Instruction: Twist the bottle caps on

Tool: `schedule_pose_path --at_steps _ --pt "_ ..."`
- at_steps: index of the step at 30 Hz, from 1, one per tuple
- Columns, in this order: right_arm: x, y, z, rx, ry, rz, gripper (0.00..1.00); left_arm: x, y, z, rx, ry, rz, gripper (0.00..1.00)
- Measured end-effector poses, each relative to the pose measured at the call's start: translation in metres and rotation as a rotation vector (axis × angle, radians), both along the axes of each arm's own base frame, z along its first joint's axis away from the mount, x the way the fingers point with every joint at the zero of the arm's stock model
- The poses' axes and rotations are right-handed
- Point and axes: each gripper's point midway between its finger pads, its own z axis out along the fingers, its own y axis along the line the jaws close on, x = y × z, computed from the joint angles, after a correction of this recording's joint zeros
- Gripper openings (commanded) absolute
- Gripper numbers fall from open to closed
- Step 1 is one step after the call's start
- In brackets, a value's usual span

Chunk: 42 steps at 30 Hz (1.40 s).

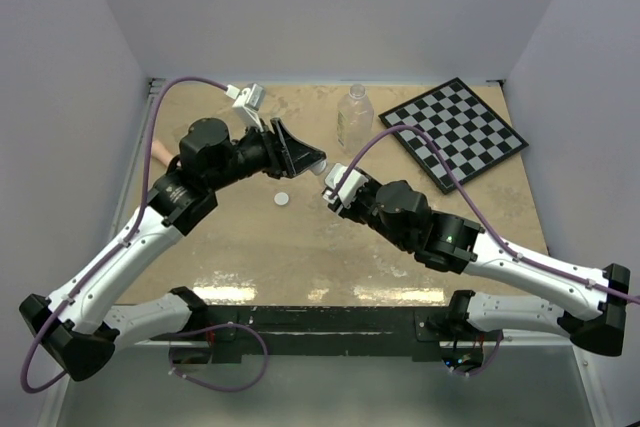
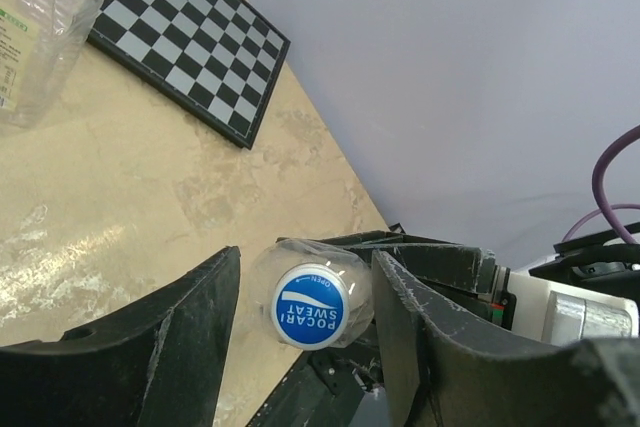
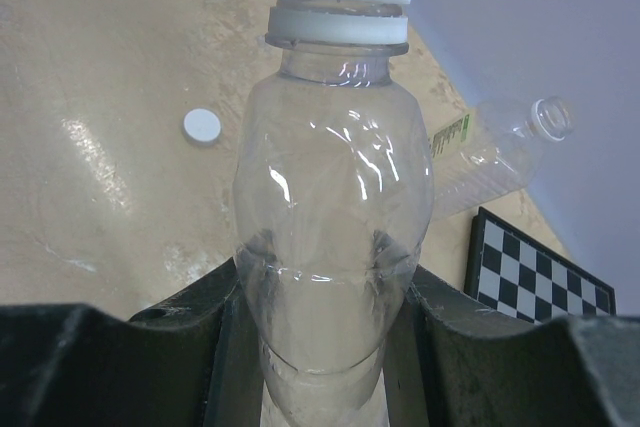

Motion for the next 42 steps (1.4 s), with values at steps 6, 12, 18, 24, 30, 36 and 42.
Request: schedule_pose_path --at_steps 6,12,18,24,30,36,42 --pt "0.0 0.001 -0.001 -0.005 0.0 -0.002 0.0 0.001 -0.003 -0.007 0.013 0.019 -0.014 0.47" --pt "0.001 0.001 -0.004 -0.014 0.001 -0.01 0.0 -0.002 -0.005 -0.01 0.019 0.028 -0.031 0.28" --pt "0.0 0.001 -0.004 -0.012 0.005 -0.005 0.0 -0.005 -0.006 -0.01 0.031 0.01 -0.058 0.0" --pt "-0.014 0.002 0.001 0.009 0.024 0.077 0.0 -0.019 -0.009 -0.004 0.081 -0.125 -0.174 0.0" --pt "-0.041 0.012 0.009 0.055 0.061 0.254 0.0 -0.055 -0.011 0.013 0.147 -0.447 -0.418 0.0" --pt "-0.069 0.027 0.004 0.06 0.123 0.434 0.0 -0.095 -0.004 0.014 0.201 -0.883 -0.651 0.0" --pt "-0.09 0.032 -0.007 0.038 0.183 0.546 0.0 -0.113 -0.003 0.005 0.252 -1.228 -0.808 0.0"
